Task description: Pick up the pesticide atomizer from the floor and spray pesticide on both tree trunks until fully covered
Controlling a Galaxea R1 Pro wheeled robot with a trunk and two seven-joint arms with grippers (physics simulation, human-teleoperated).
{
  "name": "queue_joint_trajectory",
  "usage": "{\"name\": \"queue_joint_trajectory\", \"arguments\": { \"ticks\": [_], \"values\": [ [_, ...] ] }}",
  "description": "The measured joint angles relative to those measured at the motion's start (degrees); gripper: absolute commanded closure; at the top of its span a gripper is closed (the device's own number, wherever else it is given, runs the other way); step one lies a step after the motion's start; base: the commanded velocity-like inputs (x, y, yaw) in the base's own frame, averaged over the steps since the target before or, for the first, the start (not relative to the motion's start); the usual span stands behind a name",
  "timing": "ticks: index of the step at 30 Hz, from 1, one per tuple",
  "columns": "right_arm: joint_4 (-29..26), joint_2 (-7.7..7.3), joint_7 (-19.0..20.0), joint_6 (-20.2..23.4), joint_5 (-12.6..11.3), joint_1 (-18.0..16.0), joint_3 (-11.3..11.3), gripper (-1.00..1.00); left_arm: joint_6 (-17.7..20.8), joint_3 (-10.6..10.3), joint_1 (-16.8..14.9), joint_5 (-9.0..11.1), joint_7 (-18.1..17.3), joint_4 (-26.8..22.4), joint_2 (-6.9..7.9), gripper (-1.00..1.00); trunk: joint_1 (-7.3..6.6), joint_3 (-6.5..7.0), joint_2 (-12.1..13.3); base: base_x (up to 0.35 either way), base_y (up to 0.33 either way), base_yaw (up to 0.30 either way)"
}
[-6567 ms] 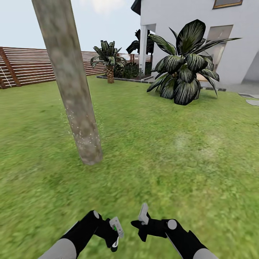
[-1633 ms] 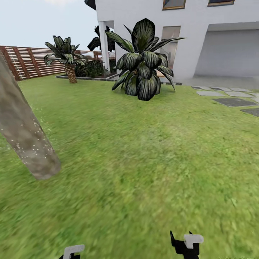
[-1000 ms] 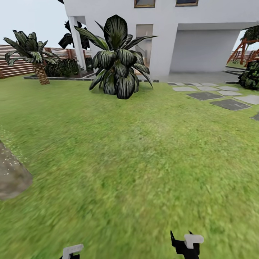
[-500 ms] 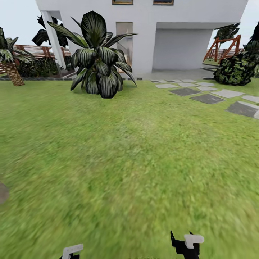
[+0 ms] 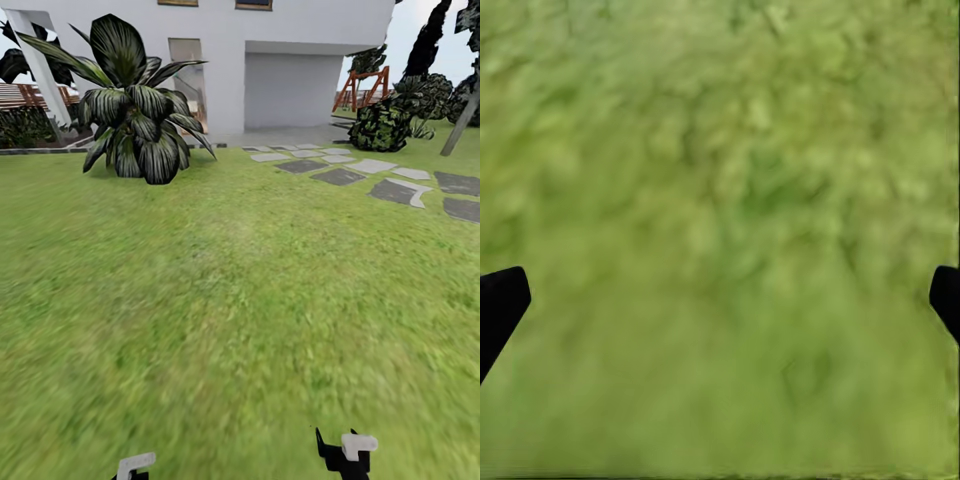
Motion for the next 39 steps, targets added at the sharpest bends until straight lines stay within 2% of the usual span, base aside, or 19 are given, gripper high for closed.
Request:
{"name": "queue_joint_trajectory", "arguments": {
  "ticks": [39],
  "values": [
    [0.01, 0.0, 0.0, 0.0, 0.09, 0.0, 0.0, -1.0, 0.0, 0.01, 0.0, -0.01, 0.0, -0.06, 0.03, 1.0, 0.0, 0.0, 0.0, 0.077, -0.273, -0.296]
  ]
}}
